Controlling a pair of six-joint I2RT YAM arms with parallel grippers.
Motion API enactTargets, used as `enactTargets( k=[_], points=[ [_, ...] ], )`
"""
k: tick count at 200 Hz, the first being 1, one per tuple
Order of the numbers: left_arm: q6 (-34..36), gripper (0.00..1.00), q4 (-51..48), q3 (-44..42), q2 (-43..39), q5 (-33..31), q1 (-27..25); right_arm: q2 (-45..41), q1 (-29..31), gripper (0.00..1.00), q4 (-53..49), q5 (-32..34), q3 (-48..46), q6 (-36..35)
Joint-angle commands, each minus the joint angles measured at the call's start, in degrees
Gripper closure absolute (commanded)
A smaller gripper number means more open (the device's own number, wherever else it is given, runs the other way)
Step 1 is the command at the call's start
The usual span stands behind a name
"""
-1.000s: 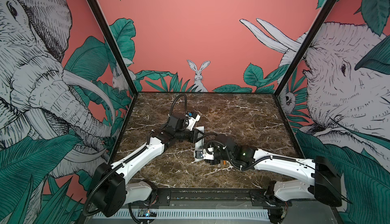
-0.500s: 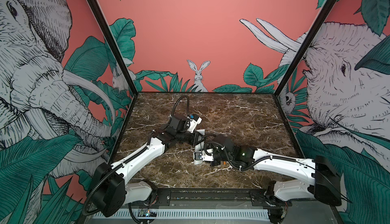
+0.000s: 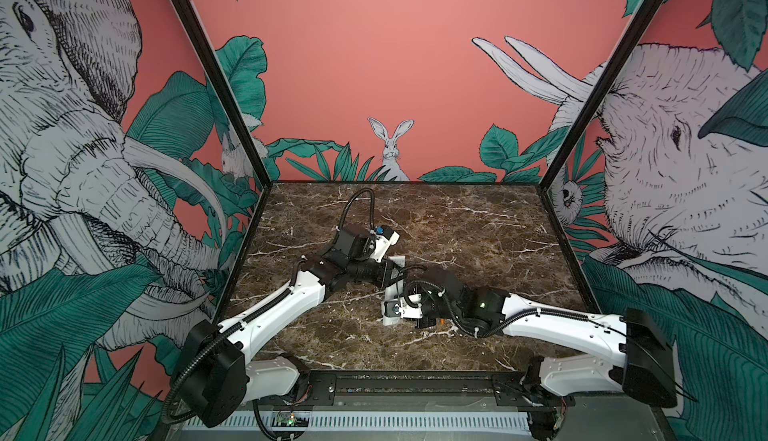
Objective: Load the batteries into the remote control
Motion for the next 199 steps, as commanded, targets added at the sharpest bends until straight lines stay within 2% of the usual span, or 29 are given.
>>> enactTargets(
  k=[1, 199],
  points=[
    [-0.20, 1.00, 4.13, 2.78, -2.16, 0.99, -0.05, -0.91, 1.08, 0.71, -4.05, -1.89, -1.72, -0.16],
    [0.03, 1.00, 4.07, 2.32, -2.57, -0.06, -0.01, -0.84, 1.69, 0.83, -5.98, -3.04, -1.28, -0.38]
  ],
)
